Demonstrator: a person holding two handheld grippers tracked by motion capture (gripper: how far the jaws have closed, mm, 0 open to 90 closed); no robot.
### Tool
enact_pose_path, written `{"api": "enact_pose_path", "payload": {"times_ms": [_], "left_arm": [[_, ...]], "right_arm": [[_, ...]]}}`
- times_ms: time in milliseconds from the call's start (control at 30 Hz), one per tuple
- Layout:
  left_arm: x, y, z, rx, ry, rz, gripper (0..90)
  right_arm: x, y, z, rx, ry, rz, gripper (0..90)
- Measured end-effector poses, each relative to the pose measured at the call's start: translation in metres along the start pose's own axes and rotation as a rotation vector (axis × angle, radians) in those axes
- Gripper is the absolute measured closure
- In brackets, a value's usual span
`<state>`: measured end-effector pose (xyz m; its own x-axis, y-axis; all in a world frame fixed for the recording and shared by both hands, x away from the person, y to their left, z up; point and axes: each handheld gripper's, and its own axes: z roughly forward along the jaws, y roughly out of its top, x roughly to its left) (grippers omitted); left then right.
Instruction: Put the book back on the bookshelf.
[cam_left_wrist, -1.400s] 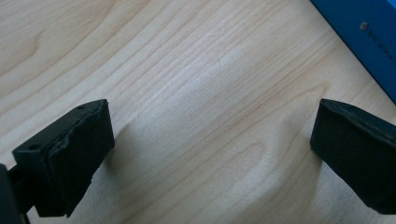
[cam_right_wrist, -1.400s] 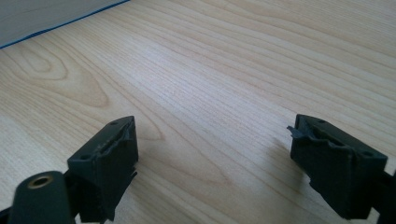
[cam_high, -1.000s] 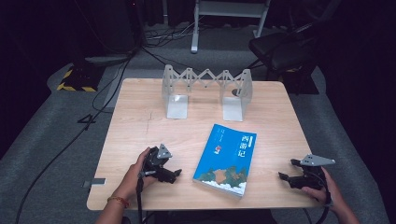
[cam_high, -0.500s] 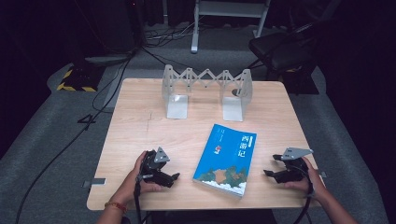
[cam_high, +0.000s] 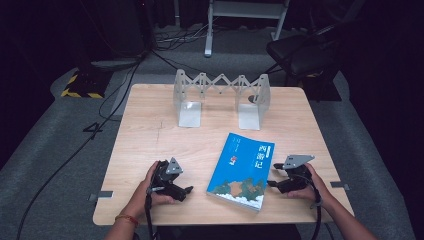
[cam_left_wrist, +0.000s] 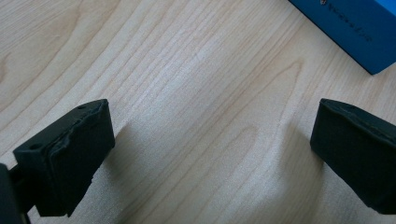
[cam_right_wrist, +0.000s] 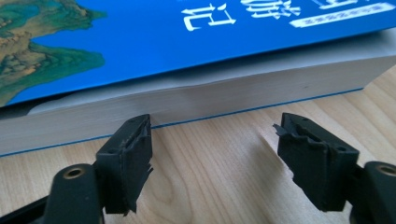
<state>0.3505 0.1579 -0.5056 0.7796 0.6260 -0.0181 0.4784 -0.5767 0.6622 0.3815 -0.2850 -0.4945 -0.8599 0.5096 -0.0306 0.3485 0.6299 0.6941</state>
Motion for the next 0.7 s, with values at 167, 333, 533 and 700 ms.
{"api": "enact_pose_path", "payload": {"times_ms": [167,333,533,700], "left_arm": [[0.000,0.000,0.000,-0.001,-0.001,0.000,0.2],[0.000,0.000,0.000,0.000,0.003,-0.002,0.2],[-0.001,0.000,0.000,0.001,0.009,-0.009,0.2],[-0.002,0.000,0.000,0.001,0.010,-0.016,0.2]], "right_arm": [[0.001,0.000,-0.001,-0.004,0.010,-0.002,26.9],[0.006,-0.001,0.000,0.014,0.025,-0.010,27.0],[0.008,-0.001,-0.001,0.004,0.033,-0.007,27.2],[0.009,0.000,-0.003,-0.006,0.027,-0.009,27.3]]}}
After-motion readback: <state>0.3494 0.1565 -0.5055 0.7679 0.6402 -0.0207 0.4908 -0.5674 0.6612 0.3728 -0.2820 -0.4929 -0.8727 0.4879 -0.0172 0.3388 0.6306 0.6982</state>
